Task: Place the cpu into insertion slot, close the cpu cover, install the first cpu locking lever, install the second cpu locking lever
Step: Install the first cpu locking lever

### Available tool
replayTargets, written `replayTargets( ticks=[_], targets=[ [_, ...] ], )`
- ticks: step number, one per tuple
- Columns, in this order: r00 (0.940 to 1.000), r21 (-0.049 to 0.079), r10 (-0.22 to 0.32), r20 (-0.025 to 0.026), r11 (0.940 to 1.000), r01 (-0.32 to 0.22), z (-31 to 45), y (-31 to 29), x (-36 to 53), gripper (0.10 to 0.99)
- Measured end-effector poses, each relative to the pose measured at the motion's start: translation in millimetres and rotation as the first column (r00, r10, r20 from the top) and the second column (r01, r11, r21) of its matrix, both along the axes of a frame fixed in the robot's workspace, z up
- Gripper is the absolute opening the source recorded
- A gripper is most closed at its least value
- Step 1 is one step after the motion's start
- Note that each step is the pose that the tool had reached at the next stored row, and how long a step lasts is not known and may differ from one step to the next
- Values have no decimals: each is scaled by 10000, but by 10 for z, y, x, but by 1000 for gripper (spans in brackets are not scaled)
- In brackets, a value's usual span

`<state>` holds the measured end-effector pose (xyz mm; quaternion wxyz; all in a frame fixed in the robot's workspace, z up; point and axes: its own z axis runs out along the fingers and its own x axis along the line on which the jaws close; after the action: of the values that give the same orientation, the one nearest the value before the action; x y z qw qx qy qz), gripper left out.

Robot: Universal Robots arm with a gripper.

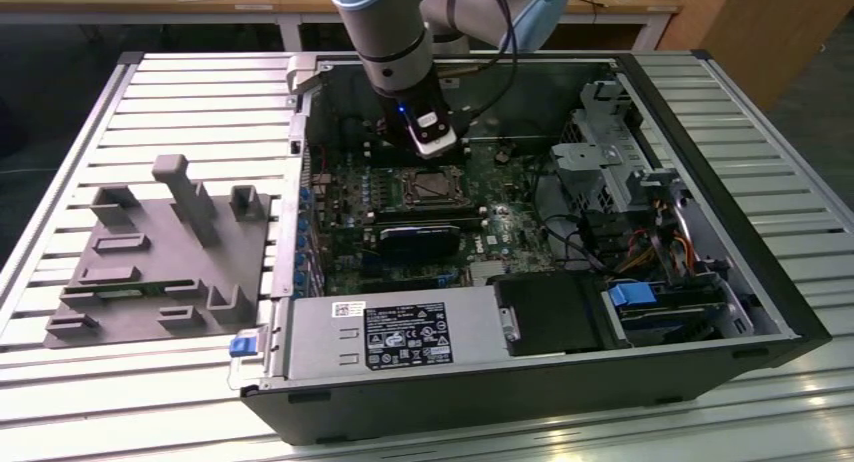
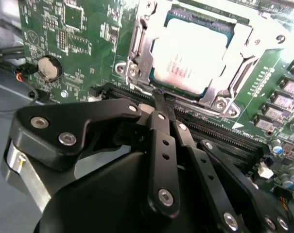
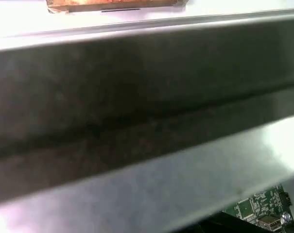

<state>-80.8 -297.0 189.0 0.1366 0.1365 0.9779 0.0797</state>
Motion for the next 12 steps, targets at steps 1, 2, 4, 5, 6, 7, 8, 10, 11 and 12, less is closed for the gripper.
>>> replayTargets(
  ticks=[1,2,4,5,6,7,8,10,11,12],
  targets=[
    [10000,-1,0,0,10000,0,0,0,0,102],
    [10000,-1,0,-1,10000,0,0,0,0,102],
    [10000,0,-1,1,10000,1,-1,1,0,102],
    [10000,4,0,3,10000,0,3,1,0,102],
    [10000,9,0,7,10000,0,13,2,1,102],
    [10000,6,-1,6,10000,1,27,2,1,102],
    [10000,3,-2,2,10000,2,42,1,0,102],
    [10000,3,-1,2,10000,1,75,1,0,102],
    [10000,3,-1,2,10000,1,96,1,0,102],
    [10000,3,-1,2,10000,1,119,1,0,102]
  ],
)
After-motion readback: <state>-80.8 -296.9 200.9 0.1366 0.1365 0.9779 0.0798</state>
